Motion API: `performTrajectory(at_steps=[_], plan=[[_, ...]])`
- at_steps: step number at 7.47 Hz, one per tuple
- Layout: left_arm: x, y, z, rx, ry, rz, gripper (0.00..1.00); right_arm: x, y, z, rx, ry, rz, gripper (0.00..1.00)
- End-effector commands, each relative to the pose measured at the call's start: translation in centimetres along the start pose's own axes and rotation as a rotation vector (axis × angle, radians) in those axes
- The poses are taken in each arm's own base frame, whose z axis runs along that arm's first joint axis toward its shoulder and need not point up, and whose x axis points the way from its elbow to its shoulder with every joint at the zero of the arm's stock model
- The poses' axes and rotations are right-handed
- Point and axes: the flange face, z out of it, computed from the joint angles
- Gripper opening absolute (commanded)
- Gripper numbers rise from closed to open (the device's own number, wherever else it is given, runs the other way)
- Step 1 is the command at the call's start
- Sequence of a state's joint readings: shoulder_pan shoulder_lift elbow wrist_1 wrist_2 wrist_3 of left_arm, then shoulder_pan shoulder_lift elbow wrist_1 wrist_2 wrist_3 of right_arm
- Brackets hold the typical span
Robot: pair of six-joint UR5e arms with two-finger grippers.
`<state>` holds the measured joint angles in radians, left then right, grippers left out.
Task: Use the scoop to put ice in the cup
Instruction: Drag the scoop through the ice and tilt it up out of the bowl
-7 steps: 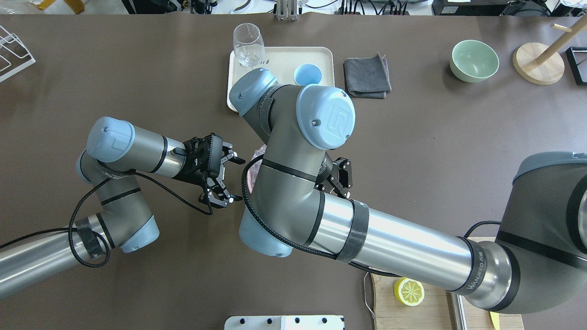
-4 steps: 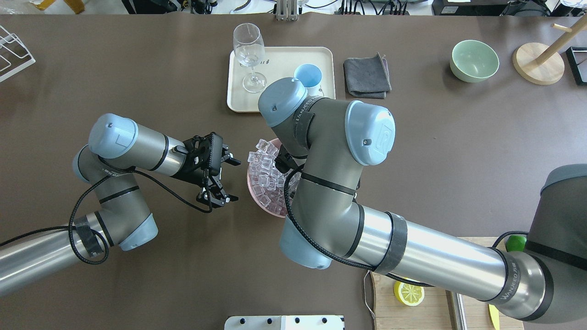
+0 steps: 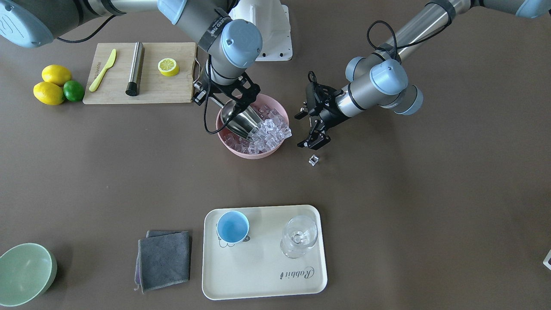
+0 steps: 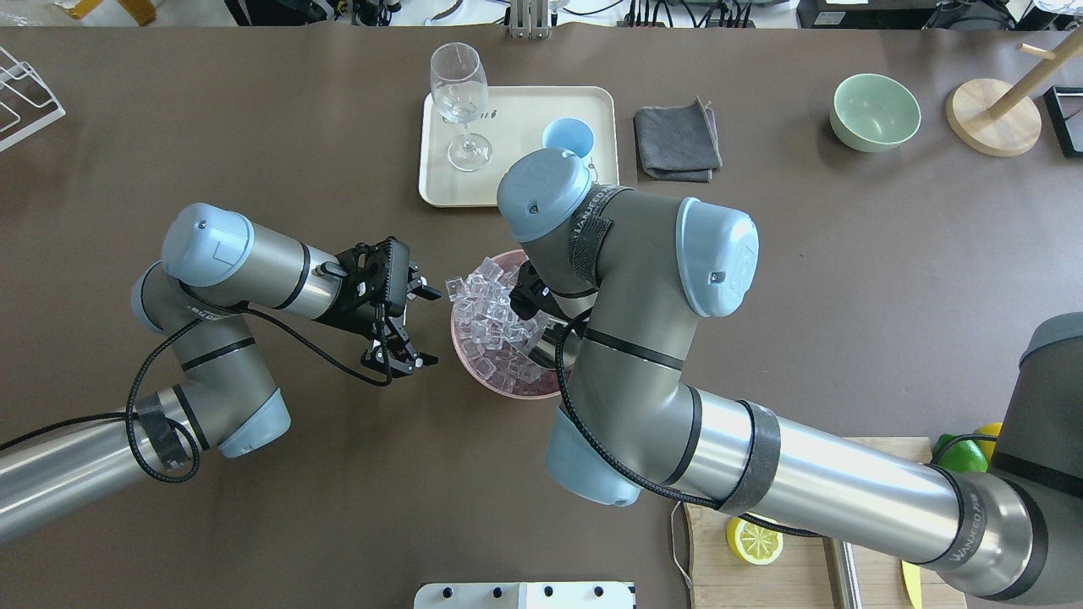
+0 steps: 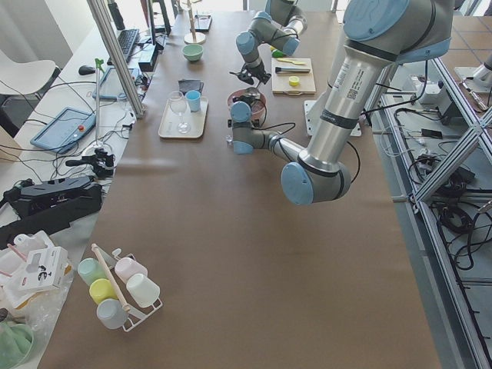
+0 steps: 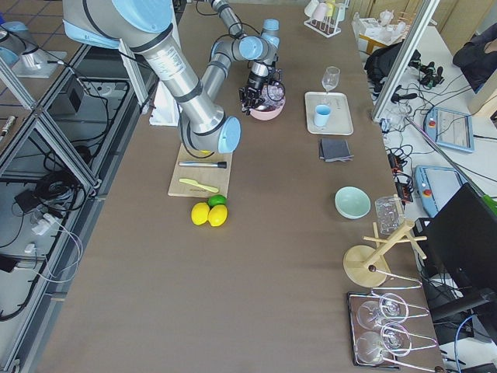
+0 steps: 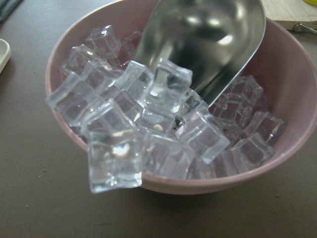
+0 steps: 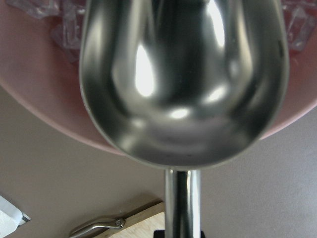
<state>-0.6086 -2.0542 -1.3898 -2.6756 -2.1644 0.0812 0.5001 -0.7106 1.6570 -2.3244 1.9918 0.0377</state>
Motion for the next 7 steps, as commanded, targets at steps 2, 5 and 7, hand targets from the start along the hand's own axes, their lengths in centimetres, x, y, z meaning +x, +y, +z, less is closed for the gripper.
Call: performTrajectory(at_steps=[2, 5, 7], plan=[[0.1, -0.3, 0.0, 0.006, 0.001, 0.0, 0.99, -0.1, 2.4, -0.7, 0.121, 0.01, -0.052, 0.0], [0.2, -0.5, 0.0, 0.007, -0.001, 0.001, 0.99, 0.3, 2.6, 0.6, 0.186, 0.01, -0.084, 0.0], [0.2, -0.4, 0.0, 0.005, -0.001, 0.0, 0.99, 0.1, 2.7, 0.2, 0.209, 0.007, -0.095, 0.0]])
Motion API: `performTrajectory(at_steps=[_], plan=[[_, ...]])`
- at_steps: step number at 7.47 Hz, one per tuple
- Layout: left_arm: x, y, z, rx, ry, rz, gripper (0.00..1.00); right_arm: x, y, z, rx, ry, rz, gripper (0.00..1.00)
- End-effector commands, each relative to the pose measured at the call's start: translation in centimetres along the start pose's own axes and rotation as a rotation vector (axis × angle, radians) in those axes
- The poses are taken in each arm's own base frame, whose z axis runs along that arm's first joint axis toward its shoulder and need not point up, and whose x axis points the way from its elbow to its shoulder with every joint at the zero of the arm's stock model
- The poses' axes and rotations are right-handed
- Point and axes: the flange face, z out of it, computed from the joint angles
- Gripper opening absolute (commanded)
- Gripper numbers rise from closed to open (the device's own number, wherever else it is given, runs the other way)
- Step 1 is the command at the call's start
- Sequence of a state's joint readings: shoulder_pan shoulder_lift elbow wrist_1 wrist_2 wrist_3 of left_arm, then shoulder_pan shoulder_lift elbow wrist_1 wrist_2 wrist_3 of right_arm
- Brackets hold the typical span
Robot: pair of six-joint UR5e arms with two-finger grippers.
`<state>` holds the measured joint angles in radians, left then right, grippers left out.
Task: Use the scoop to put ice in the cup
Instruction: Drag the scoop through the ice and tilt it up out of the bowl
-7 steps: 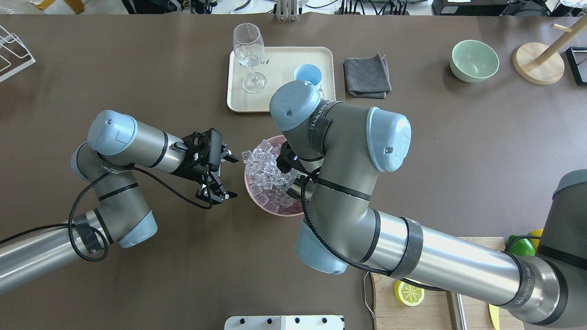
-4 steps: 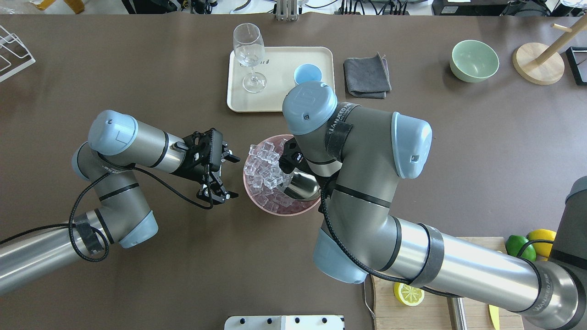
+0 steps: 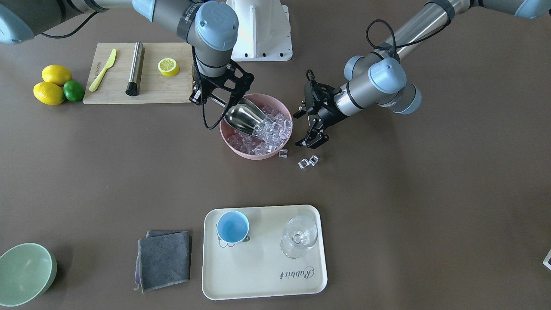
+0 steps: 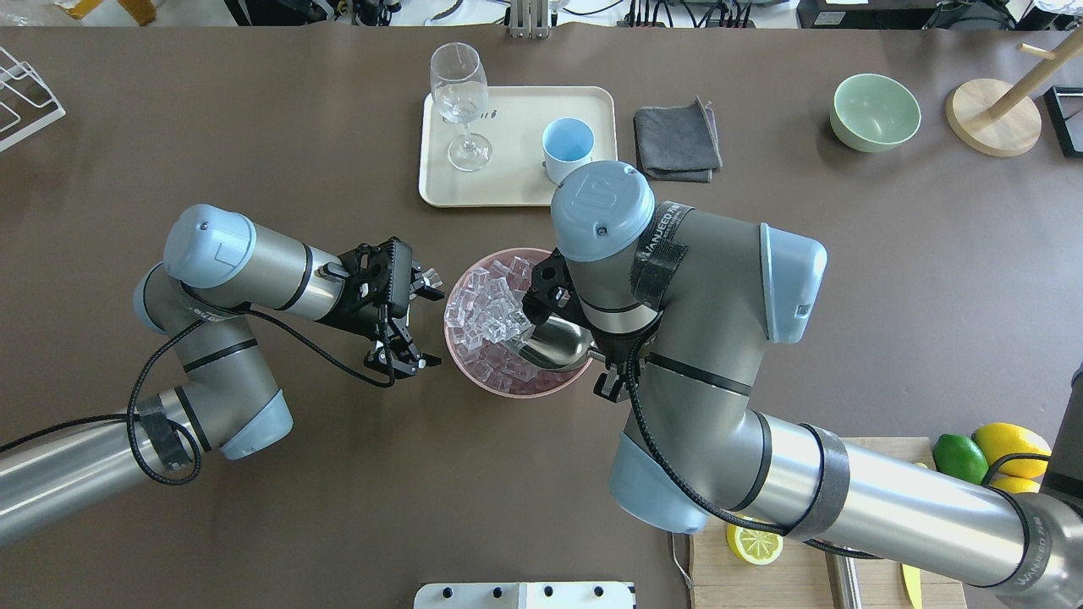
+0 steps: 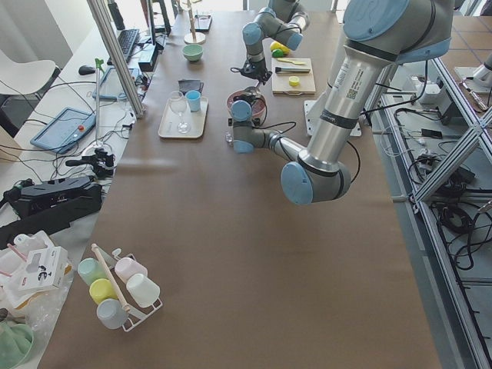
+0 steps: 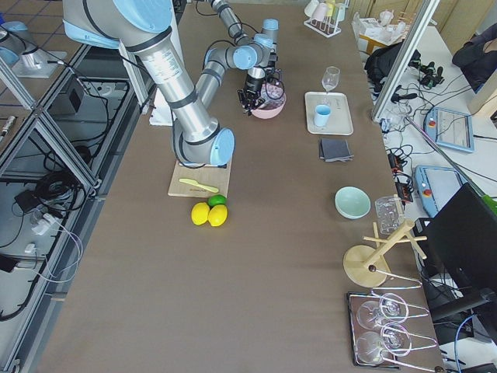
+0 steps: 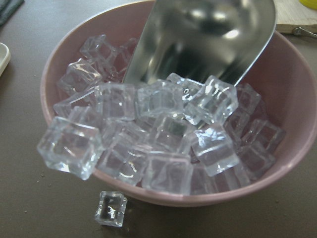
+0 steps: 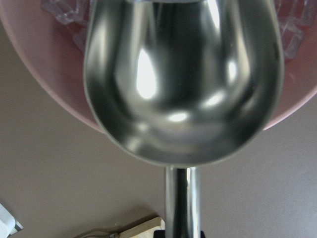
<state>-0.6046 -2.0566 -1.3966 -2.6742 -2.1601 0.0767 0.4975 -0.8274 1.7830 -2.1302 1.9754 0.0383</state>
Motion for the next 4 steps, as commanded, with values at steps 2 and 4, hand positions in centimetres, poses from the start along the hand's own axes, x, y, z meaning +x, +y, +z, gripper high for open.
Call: performTrajectory(at_steps=[2, 4], plan=[[0.0, 0.0, 0.0, -0.001, 0.0, -0.002, 0.99, -0.2, 1.8, -0.5, 0.089, -0.004, -0.066, 0.0], [0.1, 0.0, 0.0, -0.001, 0.002, -0.002, 0.99, -0.2, 3.6, -0.7, 0.123, -0.006, -0.093, 0.0]])
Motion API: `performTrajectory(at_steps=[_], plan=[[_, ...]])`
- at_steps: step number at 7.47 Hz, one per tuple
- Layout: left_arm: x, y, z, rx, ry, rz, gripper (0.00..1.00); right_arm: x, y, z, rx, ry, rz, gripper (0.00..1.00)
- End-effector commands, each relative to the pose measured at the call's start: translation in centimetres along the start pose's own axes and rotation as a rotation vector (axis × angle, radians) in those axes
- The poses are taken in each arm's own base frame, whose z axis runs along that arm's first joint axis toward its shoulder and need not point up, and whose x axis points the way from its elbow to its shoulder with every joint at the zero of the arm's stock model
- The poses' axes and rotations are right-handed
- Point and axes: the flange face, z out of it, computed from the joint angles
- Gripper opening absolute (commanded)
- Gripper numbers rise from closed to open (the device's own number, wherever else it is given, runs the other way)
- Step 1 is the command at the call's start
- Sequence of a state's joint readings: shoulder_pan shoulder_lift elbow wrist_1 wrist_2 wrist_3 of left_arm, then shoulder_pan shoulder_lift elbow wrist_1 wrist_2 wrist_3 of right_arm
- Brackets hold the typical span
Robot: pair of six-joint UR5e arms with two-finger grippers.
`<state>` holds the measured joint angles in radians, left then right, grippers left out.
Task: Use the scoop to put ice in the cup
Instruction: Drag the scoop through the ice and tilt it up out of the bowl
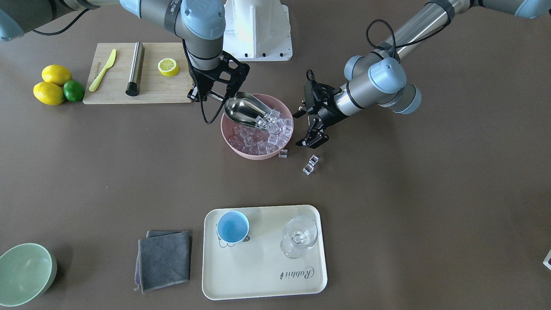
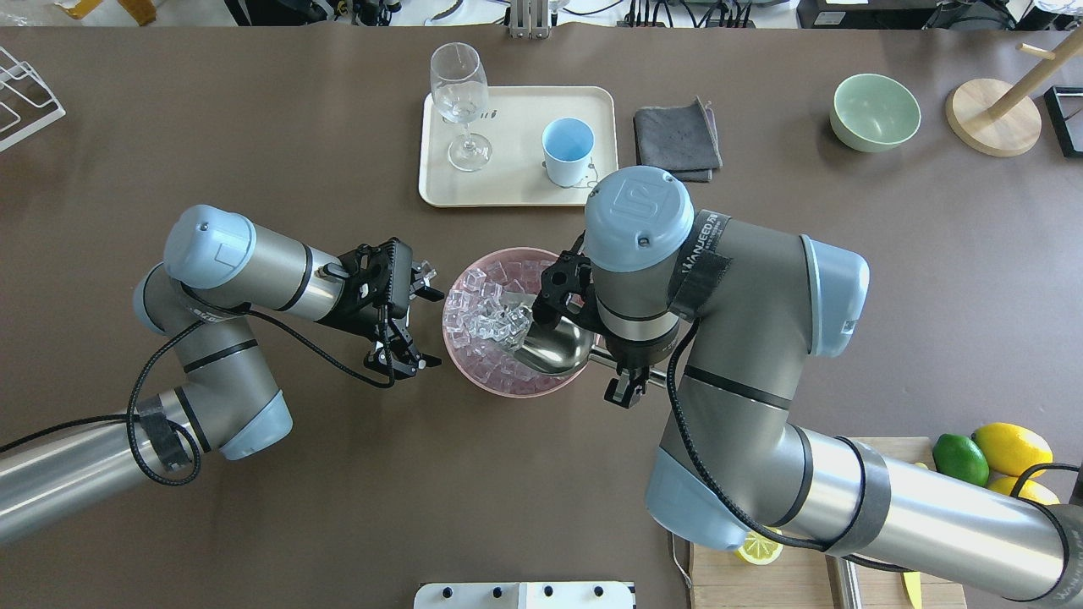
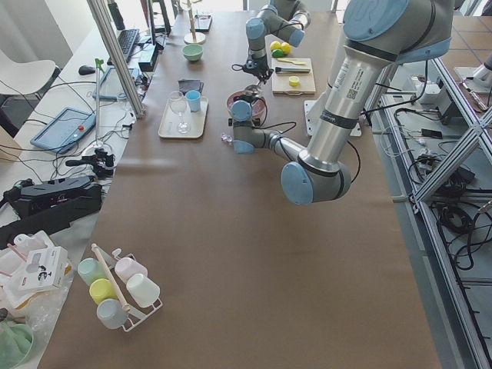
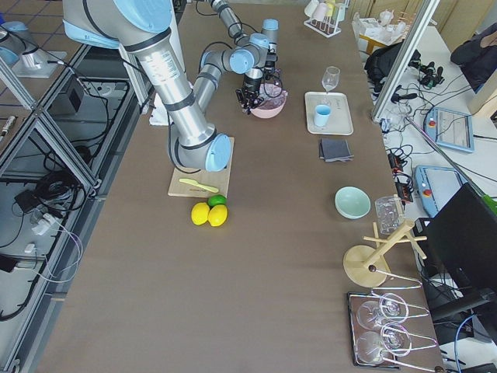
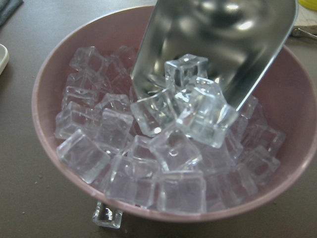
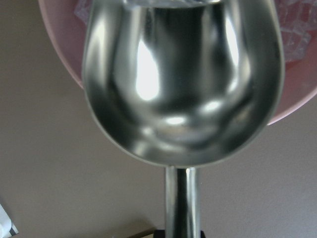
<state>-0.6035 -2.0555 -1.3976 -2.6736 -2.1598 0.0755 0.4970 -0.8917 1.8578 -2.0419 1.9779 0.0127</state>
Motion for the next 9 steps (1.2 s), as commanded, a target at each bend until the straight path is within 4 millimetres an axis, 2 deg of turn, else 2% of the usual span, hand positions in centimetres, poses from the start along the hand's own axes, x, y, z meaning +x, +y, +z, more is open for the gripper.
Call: performTrajectory(at_steps=[1, 4, 9], plan=[[0.0, 0.0, 0.0, -0.001, -0.001, -0.001, 0.99, -0.3, 2.6, -0.8, 0.045, -0.002, -0.066, 0.0], [0.0, 0.0, 0.1, -0.011, 0.002, -0.008, 0.99, -0.5, 4.8, -1.3, 0.126, -0.011, -0.1, 0.0], [0.3, -0.2, -0.5, 0.0, 0.001, -0.048, 0.99, -1.8, 6.8, -5.0, 0.209, -0.006, -0.089, 0.0]])
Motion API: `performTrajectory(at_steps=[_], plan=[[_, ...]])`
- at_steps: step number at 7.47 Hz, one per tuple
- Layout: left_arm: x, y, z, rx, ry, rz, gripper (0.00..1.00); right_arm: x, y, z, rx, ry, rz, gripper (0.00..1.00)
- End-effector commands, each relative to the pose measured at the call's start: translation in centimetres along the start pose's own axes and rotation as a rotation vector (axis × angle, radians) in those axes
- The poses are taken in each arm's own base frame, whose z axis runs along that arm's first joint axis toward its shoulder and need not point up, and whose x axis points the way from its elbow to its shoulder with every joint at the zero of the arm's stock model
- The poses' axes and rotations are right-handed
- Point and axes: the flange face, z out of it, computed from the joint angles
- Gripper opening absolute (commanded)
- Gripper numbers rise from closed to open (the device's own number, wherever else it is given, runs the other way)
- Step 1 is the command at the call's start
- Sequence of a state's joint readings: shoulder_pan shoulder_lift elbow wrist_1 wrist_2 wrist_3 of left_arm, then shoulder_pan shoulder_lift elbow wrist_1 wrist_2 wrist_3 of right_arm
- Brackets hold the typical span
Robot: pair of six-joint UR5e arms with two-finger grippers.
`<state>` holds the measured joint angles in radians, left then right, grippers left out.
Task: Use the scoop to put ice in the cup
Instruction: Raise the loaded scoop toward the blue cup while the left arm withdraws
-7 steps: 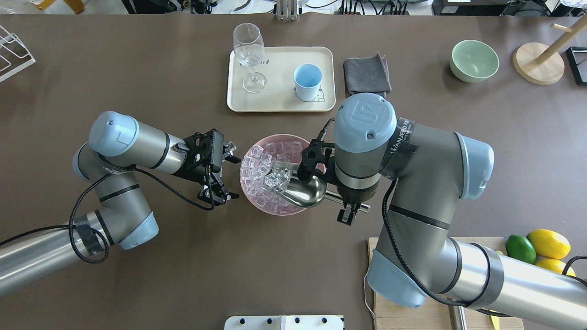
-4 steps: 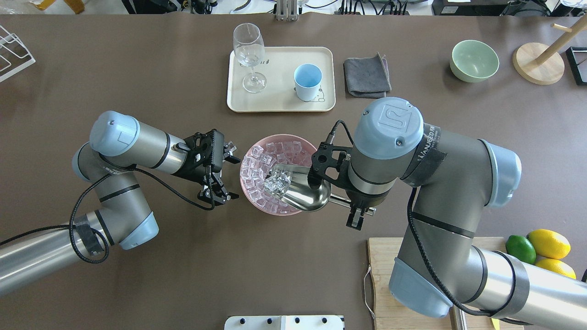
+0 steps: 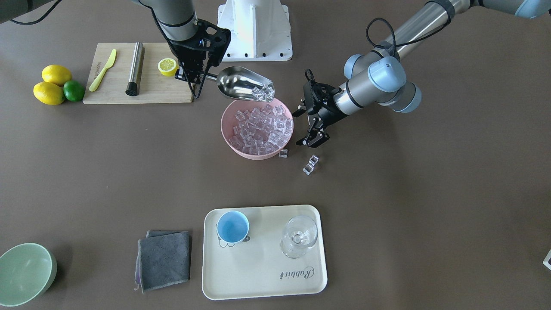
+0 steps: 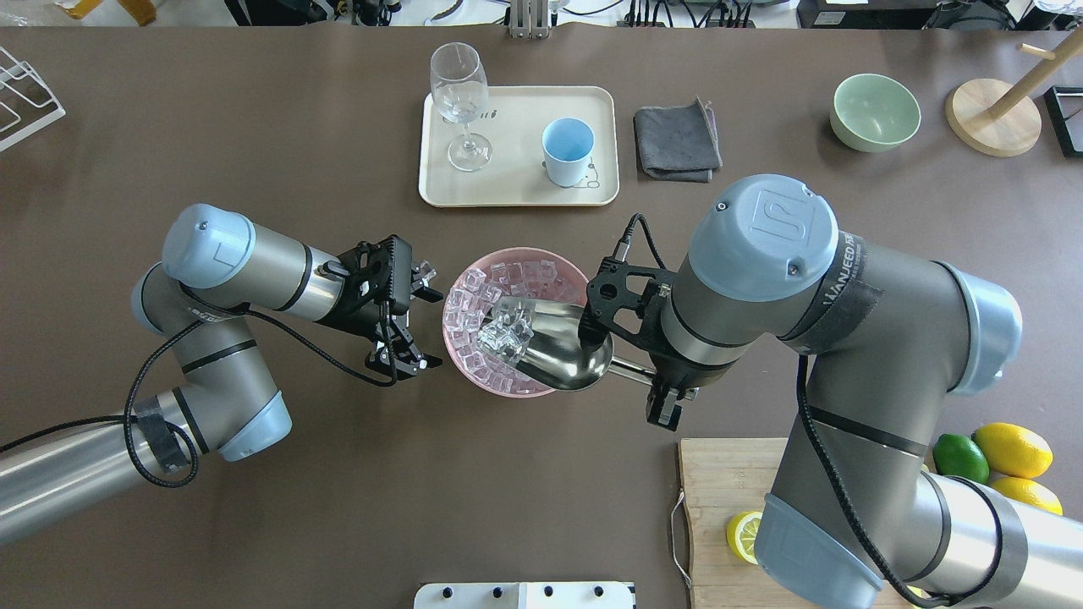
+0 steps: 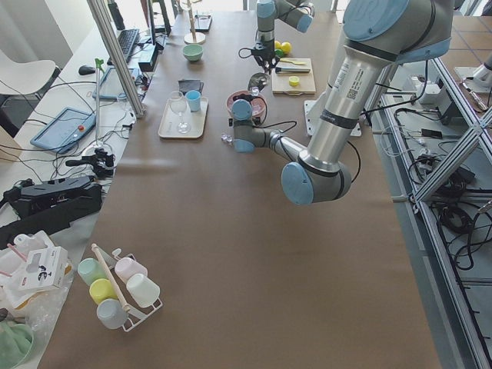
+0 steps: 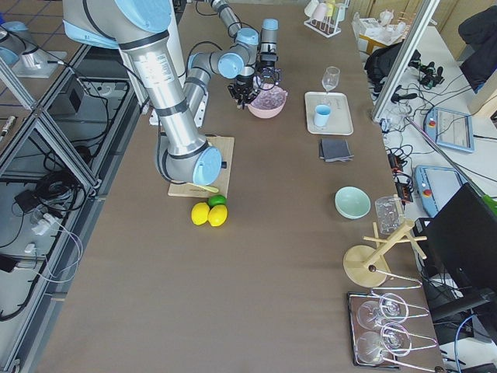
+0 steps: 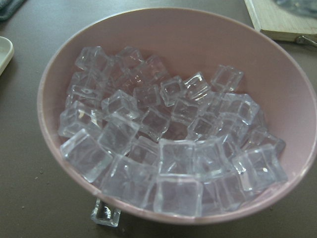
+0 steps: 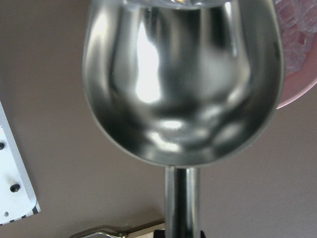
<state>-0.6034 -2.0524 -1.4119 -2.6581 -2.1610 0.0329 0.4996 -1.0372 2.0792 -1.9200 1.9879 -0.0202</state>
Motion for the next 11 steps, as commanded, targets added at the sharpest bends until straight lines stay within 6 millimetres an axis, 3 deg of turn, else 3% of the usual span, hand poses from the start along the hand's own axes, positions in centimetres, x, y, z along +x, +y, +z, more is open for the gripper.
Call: performTrajectory(at_steps=[1, 3, 6, 10, 11], plan=[[0.3, -0.1, -0.6, 0.007, 0.001, 0.0, 0.99, -0.5, 0.6, -1.9, 0.04, 0.004, 0.086, 0.0], [0.3, 0.0, -0.9, 0.009, -0.002, -0.002, 0.99, 1.6, 1.2, -4.3, 0.074, 0.021, 0.183, 0.0], [0.2, 0.1, -1.5, 0.012, -0.005, -0.001, 0.99, 4.3, 1.9, -6.0, 0.105, 0.047, 0.513, 0.0], [-0.5, 1.6, -3.0, -0.002, -0.026, -0.014, 0.99, 6.4, 2.5, -7.0, 0.136, 0.057, 0.979, 0.0], [-0.9, 1.8, -3.4, -0.005, -0.035, -0.018, 0.99, 7.0, 2.3, -6.9, 0.153, 0.102, 1.007, 0.0]])
